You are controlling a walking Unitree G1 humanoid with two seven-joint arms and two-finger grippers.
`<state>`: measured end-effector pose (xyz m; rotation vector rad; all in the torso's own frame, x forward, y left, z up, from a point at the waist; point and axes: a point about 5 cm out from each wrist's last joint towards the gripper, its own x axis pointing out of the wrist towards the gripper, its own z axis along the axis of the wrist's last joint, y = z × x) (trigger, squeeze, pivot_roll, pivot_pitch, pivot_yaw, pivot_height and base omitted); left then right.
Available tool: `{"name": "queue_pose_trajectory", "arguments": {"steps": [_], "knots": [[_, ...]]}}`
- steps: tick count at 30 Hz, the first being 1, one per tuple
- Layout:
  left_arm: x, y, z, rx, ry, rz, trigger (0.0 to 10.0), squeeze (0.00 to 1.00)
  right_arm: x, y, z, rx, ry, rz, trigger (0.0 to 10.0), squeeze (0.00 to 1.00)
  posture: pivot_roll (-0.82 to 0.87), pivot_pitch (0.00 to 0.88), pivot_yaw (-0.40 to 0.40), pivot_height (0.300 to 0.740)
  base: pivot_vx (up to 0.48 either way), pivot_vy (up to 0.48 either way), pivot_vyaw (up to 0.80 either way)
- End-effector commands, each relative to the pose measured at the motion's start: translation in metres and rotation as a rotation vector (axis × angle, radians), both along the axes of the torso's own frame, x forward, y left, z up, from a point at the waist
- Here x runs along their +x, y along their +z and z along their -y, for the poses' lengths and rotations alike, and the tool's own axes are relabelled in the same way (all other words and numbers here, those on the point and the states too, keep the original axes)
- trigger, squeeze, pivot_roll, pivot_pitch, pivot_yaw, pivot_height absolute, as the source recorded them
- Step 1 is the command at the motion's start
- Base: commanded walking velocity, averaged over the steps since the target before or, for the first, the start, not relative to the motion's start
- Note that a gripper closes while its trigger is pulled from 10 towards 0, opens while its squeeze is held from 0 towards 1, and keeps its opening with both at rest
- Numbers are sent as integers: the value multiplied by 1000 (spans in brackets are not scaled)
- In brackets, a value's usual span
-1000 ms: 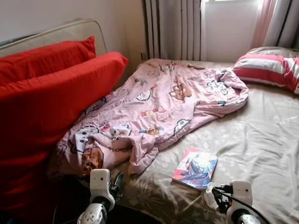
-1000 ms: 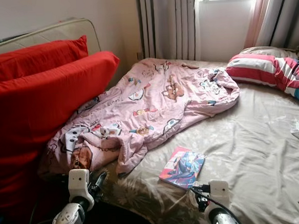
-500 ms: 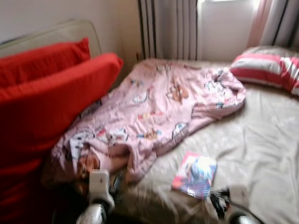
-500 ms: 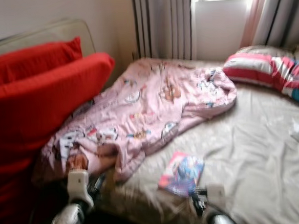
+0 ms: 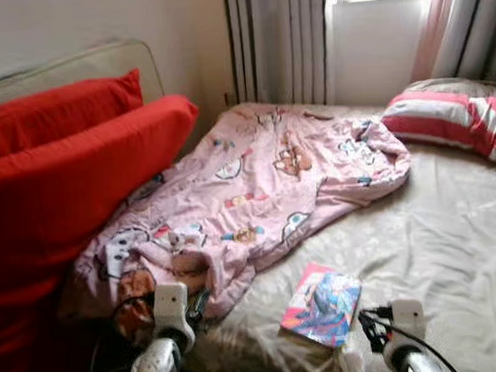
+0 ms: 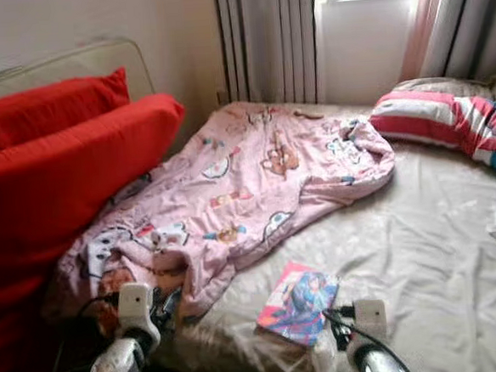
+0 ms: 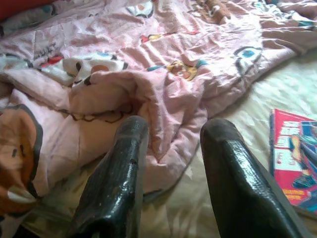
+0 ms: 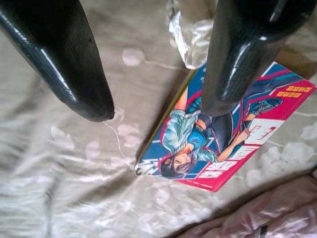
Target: Clean up the room
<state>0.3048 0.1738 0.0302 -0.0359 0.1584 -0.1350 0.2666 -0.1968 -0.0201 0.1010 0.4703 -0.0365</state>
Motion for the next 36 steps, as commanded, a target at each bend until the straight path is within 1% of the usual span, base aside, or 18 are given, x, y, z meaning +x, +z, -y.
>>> {"name": "queue_pose_trajectory", "arguments": {"steps": [1, 5, 6, 8, 9, 11, 13, 14, 15, 17, 22, 24, 26, 30, 32, 33, 36], "knots": [[0, -1, -7, 8, 20, -12, 10000, 0, 5, 3, -9, 15, 18, 17, 10000, 0, -82, 22, 45, 618, 0, 0, 0], [0, 0, -7, 8, 18, -6, 10000, 0, 8, 5, -11, 19, 23, 30, 10000, 0, -82, 32, 44, 618, 0, 0, 0], [1, 1, -8, 7, 19, -3, 10000, 0, 9, 7, -12, 18, 29, 38, 10000, 0, -80, 53, 42, 618, 0, 0, 0], [1, 2, -8, 7, 20, 1, 10000, 0, 11, 8, -13, 20, 32, 47, 10000, 0, -81, 63, 42, 618, 0, 0, 0], [3, 5, -8, 4, 21, 13, 10000, 0, 13, 10, -13, 19, 35, 54, 10000, 0, -87, 87, 43, 618, 0, 0, 0], [6, 9, -9, -1, 22, 31, 10000, 0, 18, 15, -15, 14, 50, 73, 10000, 0, -90, 105, 44, 618, 0, 0, 0], [6, 10, -8, -4, 19, 46, 10000, 0, 24, 21, -20, 8, 77, 104, 10000, 0, -95, 139, 42, 618, 0, 0, 0], [6, 10, -8, -4, 19, 46, 10000, 0, 24, 21, -20, 8, 77, 104, 10000, 0, -95, 139, 42, 618, 0, 0, 0], [4, 10, -7, -5, 16, 50, 10000, 0, 28, 25, -24, 7, 91, 126, 10000, 0, -96, 155, 38, 618, 0, 0, 0], [3, 8, -6, -6, 16, 49, 10000, 0, 31, 28, -26, 9, 99, 141, 10000, 0, -97, 164, 35, 618, 0, 0, 0], [-12, -4, -3, -19, 34, 38, 10000, 0, 38, 39, -33, 1, 150, 220, 10000, 0, -102, 197, 10, 618, 0, 0, 0], [-16, -6, -3, -23, 43, 38, 10000, 0, 40, 43, -35, 5, 161, 253, 10000, 0, -95, 206, -3, 618, 0, 0, 0], [-16, -7, -2, -30, 56, 38, 10000, 0, 40, 46, -36, 8, 165, 282, 10000, 0, -92, 213, -10, 618, 0, 0, 0], [-17, -6, -1, -45, 70, 53, 10000, 0, 39, 47, -36, 4, 171, 300, 10000, 0, -104, 217, -21, 618, 0, 0, 0], [-23, -6, 0, -46, 76, 71, 10000, 0, 38, 49, -36, 3, 178, 330, 10000, 0, -101, 221, -34, 618, 0, 0, 0], [-23, -6, 0, -46, 76, 71, 10000, 0, 38, 49, -36, 3, 178, 330, 10000, 0, -101, 221, -34, 618, 0, 0, 0], [-32, -10, 3, -46, 77, 76, 10000, 0, 34, 50, -37, 4, 192, 353, 10000, 0, -89, 227, -53, 618, 0, 0, 0]]}}
